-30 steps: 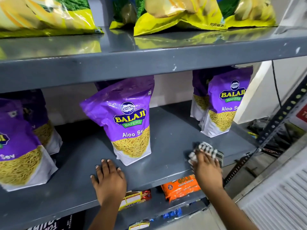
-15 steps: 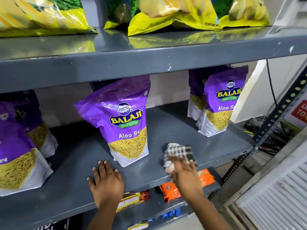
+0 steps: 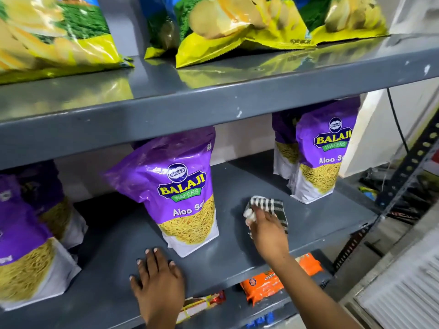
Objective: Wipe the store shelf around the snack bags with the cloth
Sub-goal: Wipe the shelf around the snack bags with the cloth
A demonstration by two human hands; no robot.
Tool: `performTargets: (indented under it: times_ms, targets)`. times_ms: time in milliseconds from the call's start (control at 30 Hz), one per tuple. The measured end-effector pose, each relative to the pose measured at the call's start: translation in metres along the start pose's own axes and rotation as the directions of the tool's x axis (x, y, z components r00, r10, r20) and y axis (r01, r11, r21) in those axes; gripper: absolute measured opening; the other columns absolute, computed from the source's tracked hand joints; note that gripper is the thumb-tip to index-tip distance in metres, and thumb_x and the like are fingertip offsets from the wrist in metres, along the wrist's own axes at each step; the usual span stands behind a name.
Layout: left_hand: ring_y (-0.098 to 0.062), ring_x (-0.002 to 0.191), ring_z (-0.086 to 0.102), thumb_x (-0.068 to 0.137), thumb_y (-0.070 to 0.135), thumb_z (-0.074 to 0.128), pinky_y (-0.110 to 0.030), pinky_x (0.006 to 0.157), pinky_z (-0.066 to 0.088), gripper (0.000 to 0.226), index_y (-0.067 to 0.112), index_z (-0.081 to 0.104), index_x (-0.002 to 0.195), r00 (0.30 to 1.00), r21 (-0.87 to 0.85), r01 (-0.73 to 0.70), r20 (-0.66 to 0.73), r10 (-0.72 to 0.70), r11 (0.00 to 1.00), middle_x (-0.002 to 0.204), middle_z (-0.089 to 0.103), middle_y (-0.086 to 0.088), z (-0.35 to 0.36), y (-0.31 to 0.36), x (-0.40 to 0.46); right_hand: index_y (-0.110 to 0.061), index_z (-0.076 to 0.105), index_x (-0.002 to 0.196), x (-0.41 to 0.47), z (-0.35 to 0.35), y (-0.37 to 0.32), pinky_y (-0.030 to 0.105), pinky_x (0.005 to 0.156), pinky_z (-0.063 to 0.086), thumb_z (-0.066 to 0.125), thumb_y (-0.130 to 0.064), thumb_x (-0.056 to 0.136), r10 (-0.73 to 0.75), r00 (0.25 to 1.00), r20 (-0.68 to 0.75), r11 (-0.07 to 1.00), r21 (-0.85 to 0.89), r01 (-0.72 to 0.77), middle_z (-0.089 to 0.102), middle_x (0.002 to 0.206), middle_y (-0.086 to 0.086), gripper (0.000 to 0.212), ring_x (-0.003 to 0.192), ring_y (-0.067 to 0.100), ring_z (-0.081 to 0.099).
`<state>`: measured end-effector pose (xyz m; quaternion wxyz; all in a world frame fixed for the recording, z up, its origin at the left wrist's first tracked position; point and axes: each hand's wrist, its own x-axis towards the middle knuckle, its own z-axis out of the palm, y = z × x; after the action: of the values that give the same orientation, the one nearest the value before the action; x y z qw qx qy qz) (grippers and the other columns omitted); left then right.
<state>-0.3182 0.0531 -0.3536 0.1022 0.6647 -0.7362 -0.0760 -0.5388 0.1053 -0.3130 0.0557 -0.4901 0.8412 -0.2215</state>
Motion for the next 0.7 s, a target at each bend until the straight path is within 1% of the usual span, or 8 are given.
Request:
performTargets:
  times_ms: [33, 133, 233, 300, 467, 567, 633, 700]
  targets:
    - [-0.048, 0.114, 0.052, 0.081, 0.032, 0.025, -0.069, 0.09, 0.036, 0.061, -0.004, 0.055, 0.121, 1.0, 0.011, -0.008, -0.006, 0.008, 1.0, 0.126, 0.056, -0.026, 0.0, 0.0, 0.001, -0.017, 0.033, 0.137, 0.004, 0.002, -0.005, 0.032, 0.107, 0.03, 0.042, -0.015, 0.091, -0.039, 0.999, -0.002, 0.999, 0.038, 0.039, 0.048, 0.139, 0.013, 0.048, 0.128, 0.028, 0.041]
    - [-0.049, 0.111, 0.054, 0.079, 0.032, 0.024, -0.07, 0.088, 0.036, 0.063, -0.005, 0.057, 0.118, 1.0, -0.024, 0.003, -0.017, -0.003, 1.0, 0.124, 0.058, -0.027, 0.001, 0.002, 0.003, -0.019, 0.038, 0.134, 0.016, 0.015, -0.022, 0.029, 0.109, 0.027, 0.045, -0.013, 0.088, -0.312, 0.935, 0.169, 0.95, 0.062, 0.306, 0.047, 0.141, 0.009, 0.047, 0.132, 0.025, 0.039]
    - [-0.049, 0.109, 0.055, 0.078, 0.032, 0.026, -0.07, 0.087, 0.037, 0.063, -0.004, 0.054, 0.121, 0.999, -0.031, 0.007, -0.034, -0.008, 0.999, 0.123, 0.059, -0.027, 0.002, 0.001, 0.004, -0.017, 0.029, 0.139, 0.045, 0.02, -0.014, 0.034, 0.116, 0.017, 0.041, -0.017, 0.092, -0.166, 0.975, 0.145, 0.986, 0.028, 0.164, 0.036, 0.149, 0.01, 0.048, 0.141, 0.024, 0.024]
    - [-0.048, 0.109, 0.055, 0.08, 0.032, 0.027, -0.07, 0.087, 0.037, 0.061, -0.002, 0.052, 0.124, 1.0, -0.022, 0.009, -0.026, -0.009, 1.0, 0.124, 0.058, -0.026, 0.002, 0.001, 0.004, -0.017, 0.027, 0.14, 0.056, 0.023, -0.008, 0.036, 0.118, 0.014, 0.039, -0.02, 0.094, -0.153, 0.975, 0.16, 0.988, 0.005, 0.154, 0.033, 0.151, 0.009, 0.047, 0.143, 0.023, 0.019]
    - [-0.047, 0.119, 0.048, 0.078, 0.038, 0.018, -0.067, 0.095, 0.032, 0.07, -0.001, 0.047, 0.13, 1.0, -0.075, 0.006, -0.025, -0.008, 0.997, 0.132, 0.052, -0.023, 0.0, 0.004, 0.002, -0.012, 0.025, 0.14, 0.046, 0.015, 0.012, 0.034, 0.117, 0.016, 0.038, -0.023, 0.093, 0.015, 0.993, 0.119, 1.0, -0.002, -0.015, 0.036, 0.148, 0.017, 0.049, 0.14, 0.025, 0.026]
    - [-0.043, 0.128, 0.04, 0.076, 0.041, 0.012, -0.063, 0.102, 0.026, 0.077, 0.0, 0.043, 0.133, 0.998, -0.077, 0.021, -0.064, -0.026, 0.997, 0.14, 0.045, -0.02, 0.0, 0.003, 0.001, -0.01, 0.033, 0.137, 0.019, 0.003, 0.036, 0.037, 0.114, 0.025, 0.037, -0.027, 0.092, 0.039, 0.997, 0.068, 0.999, 0.023, -0.04, 0.045, 0.141, 0.021, 0.048, 0.135, 0.029, 0.036]
    - [-0.044, 0.126, 0.041, 0.077, 0.04, 0.014, -0.063, 0.101, 0.027, 0.075, -0.002, 0.046, 0.13, 0.998, -0.083, 0.021, -0.059, -0.026, 0.996, 0.138, 0.046, -0.022, -0.001, 0.003, 0.001, -0.008, 0.041, 0.131, -0.003, -0.007, 0.054, 0.038, 0.109, 0.033, 0.029, -0.035, 0.086, 0.028, 1.0, 0.012, 0.999, 0.018, -0.028, 0.054, 0.132, 0.021, 0.053, 0.127, 0.032, 0.046]
    - [-0.045, 0.126, 0.041, 0.079, 0.036, 0.02, -0.063, 0.101, 0.027, 0.069, -0.004, 0.047, 0.128, 0.998, -0.069, 0.027, -0.057, -0.03, 0.997, 0.137, 0.047, -0.023, 0.0, 0.003, -0.001, -0.008, 0.041, 0.13, -0.021, -0.02, 0.079, 0.038, 0.11, 0.032, 0.036, -0.033, 0.089, 0.081, 0.997, 0.021, 0.997, 0.004, -0.081, 0.053, 0.134, 0.02, 0.048, 0.128, 0.031, 0.045]
